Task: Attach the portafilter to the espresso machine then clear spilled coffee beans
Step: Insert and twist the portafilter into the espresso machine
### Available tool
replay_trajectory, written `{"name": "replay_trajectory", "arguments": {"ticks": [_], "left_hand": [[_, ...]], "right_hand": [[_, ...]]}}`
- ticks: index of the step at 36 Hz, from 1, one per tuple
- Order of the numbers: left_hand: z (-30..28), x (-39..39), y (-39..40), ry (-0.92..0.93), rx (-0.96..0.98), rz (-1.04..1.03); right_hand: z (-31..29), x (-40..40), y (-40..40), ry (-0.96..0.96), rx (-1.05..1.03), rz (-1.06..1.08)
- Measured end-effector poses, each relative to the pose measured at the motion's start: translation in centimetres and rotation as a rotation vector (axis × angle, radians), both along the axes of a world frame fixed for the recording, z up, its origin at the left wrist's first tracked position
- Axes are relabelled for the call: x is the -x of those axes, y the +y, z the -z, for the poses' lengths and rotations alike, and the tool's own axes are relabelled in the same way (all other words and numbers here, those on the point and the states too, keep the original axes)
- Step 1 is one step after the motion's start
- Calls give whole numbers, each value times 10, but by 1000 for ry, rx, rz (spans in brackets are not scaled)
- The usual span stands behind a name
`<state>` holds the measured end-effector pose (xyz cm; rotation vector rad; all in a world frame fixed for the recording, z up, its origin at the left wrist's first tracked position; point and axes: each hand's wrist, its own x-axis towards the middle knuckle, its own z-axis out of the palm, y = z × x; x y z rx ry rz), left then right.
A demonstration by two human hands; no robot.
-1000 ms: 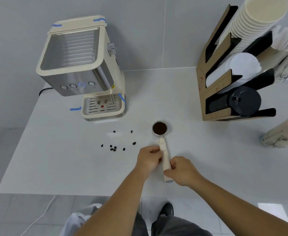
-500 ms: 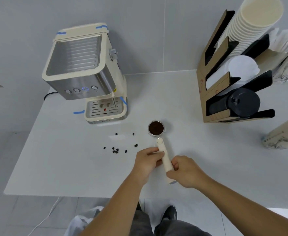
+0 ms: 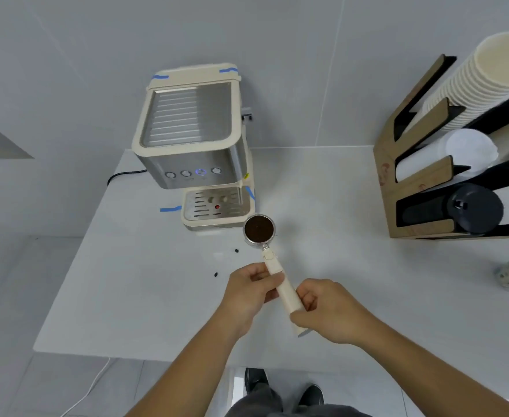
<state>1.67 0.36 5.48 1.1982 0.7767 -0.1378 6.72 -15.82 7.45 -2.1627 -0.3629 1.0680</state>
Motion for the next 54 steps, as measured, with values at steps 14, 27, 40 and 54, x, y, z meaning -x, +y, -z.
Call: {"name": "replay_trajectory", "arguments": {"ticks": [14,27,40,54], "left_hand": [[-23,35,73,-29,-15,65],[-32,62,140,35,-157,202],[-121,14,209,-310,-746,178],[-141,-110,233,-481,-1302,589]], "right_hand": [[-6,14,65,483,-230,53],[2,21,102,622,-255,88],[6,7,138,592,-222,137],[4,-20,179,541,-188,184]]}}
